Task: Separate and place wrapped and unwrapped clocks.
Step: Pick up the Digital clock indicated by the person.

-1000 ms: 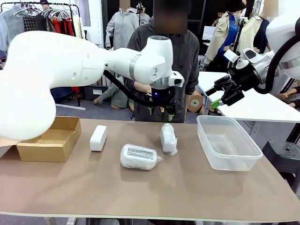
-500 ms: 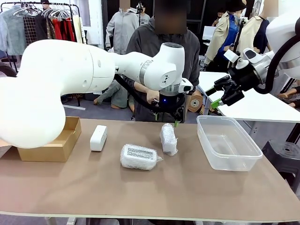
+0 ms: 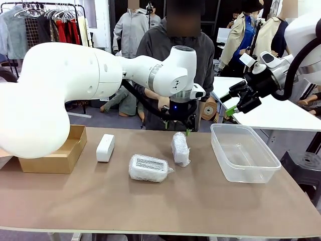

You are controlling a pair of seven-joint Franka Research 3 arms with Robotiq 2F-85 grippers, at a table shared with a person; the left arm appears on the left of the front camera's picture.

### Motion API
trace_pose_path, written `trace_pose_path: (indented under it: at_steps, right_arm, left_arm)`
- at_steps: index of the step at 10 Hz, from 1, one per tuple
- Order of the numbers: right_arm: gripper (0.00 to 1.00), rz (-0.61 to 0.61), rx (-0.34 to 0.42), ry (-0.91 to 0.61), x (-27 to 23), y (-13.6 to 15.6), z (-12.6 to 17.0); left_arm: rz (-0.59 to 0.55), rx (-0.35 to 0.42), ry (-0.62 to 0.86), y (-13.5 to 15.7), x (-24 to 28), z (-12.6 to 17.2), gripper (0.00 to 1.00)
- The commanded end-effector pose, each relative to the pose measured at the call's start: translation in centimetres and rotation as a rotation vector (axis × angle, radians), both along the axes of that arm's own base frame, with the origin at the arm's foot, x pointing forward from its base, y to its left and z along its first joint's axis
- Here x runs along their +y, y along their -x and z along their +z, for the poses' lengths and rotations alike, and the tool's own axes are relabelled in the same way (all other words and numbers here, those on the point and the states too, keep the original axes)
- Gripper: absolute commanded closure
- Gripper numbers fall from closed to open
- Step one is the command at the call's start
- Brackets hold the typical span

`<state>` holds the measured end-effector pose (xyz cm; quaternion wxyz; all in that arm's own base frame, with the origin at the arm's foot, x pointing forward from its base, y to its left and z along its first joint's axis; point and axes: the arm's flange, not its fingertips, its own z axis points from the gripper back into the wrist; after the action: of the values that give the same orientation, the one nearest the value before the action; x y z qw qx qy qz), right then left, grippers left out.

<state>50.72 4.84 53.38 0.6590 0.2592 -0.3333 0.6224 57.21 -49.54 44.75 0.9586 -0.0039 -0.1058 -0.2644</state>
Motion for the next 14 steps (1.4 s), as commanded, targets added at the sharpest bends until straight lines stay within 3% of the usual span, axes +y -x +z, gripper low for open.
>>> trace_pose_path:
  at_steps: [1, 3, 7, 14]
  right_arm:
    - [0.0, 0.003, -0.005, 0.001, 0.1, 0.1, 0.1]
    - [0.0, 0.003, -0.005, 0.001, 0.1, 0.1, 0.1]
    - [0.0, 0.003, -0.005, 0.001, 0.1, 0.1, 0.1]
    - [0.0, 0.003, -0.005, 0.001, 0.1, 0.1, 0.1]
  left_arm:
    - [0.088, 0.055, -0.008, -0.1, -0.6, 0.4, 0.0]
    - [0.159, 0.027, -0.006, -0.1, -1.3, 0.4, 0.0]
    - [0.231, 0.044, 0.03, -1.1, -3.0, -1.1, 0.0]
    - [0.387, 0.011, 0.045, -3.5, -4.7, -6.2, 0.0]
